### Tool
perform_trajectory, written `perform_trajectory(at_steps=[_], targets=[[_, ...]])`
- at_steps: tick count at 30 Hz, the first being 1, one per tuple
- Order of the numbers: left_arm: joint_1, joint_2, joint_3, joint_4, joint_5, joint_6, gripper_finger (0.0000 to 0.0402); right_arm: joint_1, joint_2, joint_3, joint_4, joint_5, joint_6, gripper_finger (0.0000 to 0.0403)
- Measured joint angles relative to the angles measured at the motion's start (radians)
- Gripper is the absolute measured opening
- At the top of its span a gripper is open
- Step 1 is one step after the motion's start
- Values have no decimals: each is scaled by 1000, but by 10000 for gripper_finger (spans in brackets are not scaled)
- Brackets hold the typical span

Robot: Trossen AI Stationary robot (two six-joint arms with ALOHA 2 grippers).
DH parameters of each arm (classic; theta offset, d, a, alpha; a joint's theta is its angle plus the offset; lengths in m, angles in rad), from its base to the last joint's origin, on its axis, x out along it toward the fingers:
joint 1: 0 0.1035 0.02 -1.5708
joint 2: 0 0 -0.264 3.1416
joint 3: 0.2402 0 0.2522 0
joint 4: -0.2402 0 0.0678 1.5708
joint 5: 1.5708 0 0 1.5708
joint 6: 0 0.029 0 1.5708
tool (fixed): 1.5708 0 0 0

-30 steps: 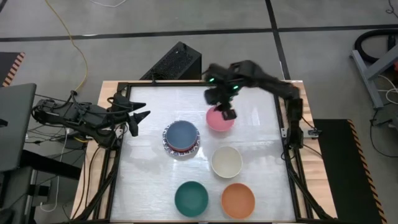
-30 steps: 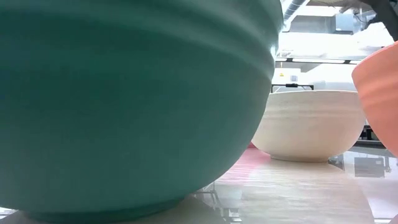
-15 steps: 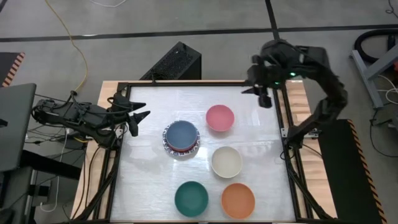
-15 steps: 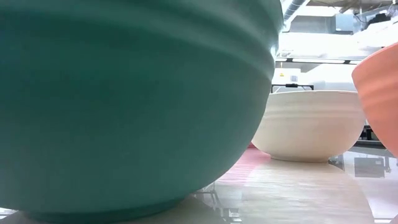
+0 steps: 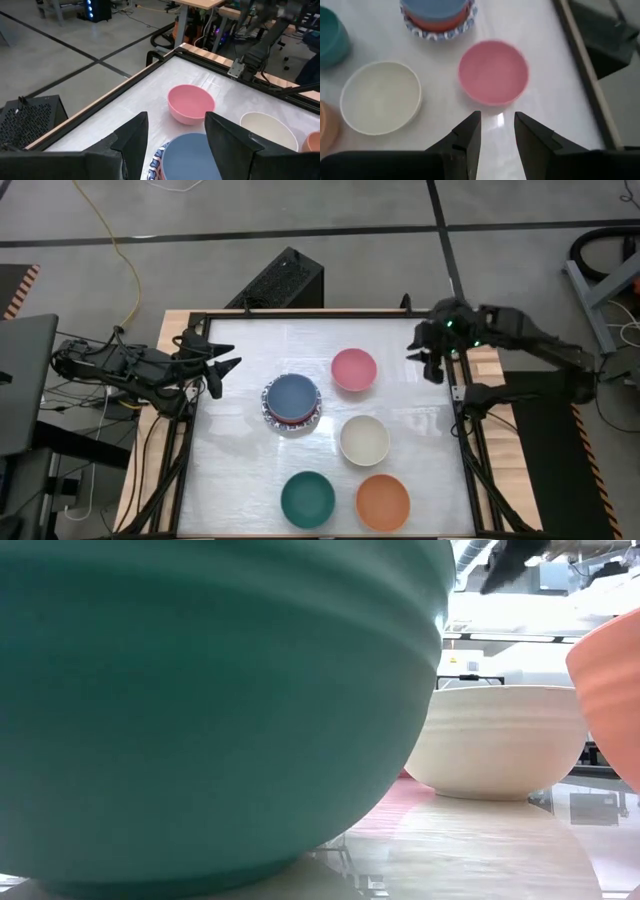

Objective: Nest bowls inside each other
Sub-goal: Stack the pink bowl on top of the blue bowl

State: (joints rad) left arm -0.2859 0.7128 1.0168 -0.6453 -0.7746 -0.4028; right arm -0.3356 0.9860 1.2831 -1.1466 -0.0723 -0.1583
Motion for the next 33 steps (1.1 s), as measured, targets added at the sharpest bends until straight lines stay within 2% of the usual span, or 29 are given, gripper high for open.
perform_trajectory(at_steps=[4, 9, 15, 21, 33], targets=[[0, 0, 0, 0, 0, -2, 185, 41, 1, -173, 107, -2, 28, 138], [0, 0, 0, 0, 0, -1, 185, 117, 86, -284, 229, -6, -5, 148], [0, 0, 0, -1, 0, -1, 185, 198, 240, -295, 302, -6, -133, 194], [0, 0, 0, -6, 0, -1, 185, 215, 369, -294, 386, 15, -209, 237], [0, 1, 0, -25, 0, -2, 185, 215, 488, -293, 486, 75, -350, 242]])
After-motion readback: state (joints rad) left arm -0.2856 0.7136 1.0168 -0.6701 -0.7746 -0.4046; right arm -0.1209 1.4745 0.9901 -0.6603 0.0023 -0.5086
